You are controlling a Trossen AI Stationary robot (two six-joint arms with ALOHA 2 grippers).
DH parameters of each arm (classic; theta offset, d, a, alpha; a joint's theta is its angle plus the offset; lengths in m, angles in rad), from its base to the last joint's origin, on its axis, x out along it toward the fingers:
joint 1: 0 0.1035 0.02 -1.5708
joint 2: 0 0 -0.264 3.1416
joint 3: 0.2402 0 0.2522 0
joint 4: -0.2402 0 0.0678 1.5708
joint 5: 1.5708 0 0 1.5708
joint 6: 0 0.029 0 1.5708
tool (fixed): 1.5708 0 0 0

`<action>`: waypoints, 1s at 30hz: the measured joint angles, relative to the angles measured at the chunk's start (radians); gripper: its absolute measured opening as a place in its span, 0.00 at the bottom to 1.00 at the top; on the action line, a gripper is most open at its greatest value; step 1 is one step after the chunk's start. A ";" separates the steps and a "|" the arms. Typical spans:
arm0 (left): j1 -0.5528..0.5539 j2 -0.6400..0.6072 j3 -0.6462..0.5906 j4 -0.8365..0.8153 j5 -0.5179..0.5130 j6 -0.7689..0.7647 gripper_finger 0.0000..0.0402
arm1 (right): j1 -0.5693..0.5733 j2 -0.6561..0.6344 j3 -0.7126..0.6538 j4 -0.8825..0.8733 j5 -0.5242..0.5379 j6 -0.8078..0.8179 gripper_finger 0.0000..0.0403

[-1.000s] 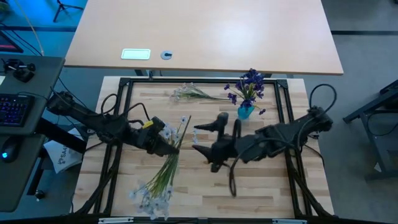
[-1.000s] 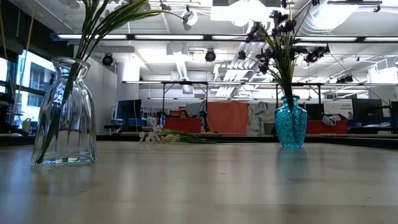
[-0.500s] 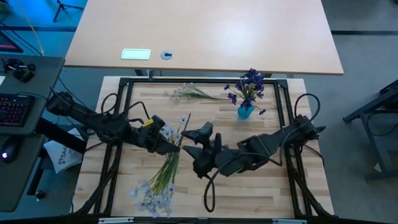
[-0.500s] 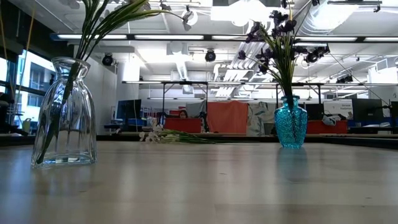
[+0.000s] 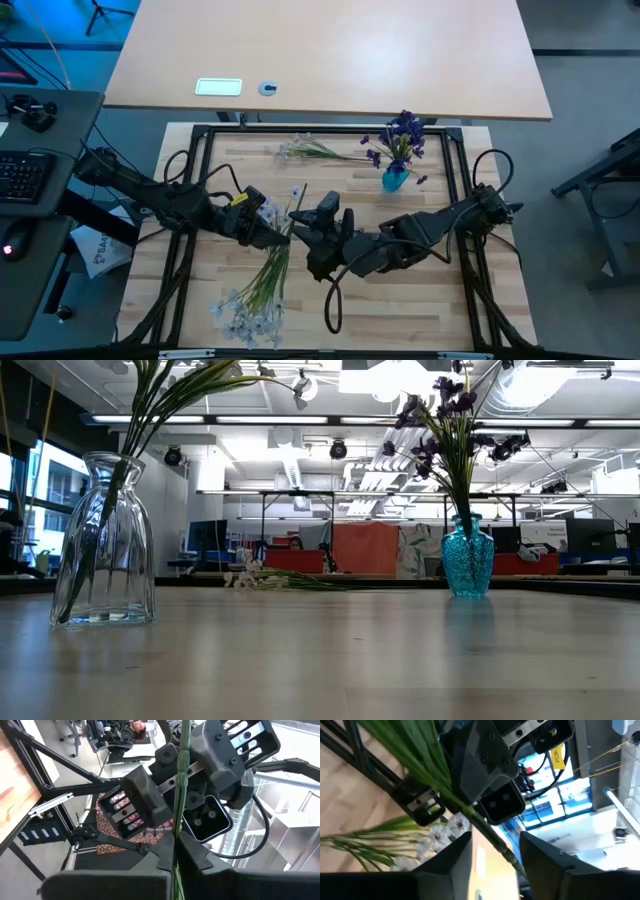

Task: Sort flowers into vase by color
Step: Put the bottom white flowers into the transparent vase

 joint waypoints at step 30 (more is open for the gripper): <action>0.196 -0.133 -0.001 0.025 0.070 0.354 0.28 | 0.040 -0.073 -0.001 -0.023 0.049 0.084 0.01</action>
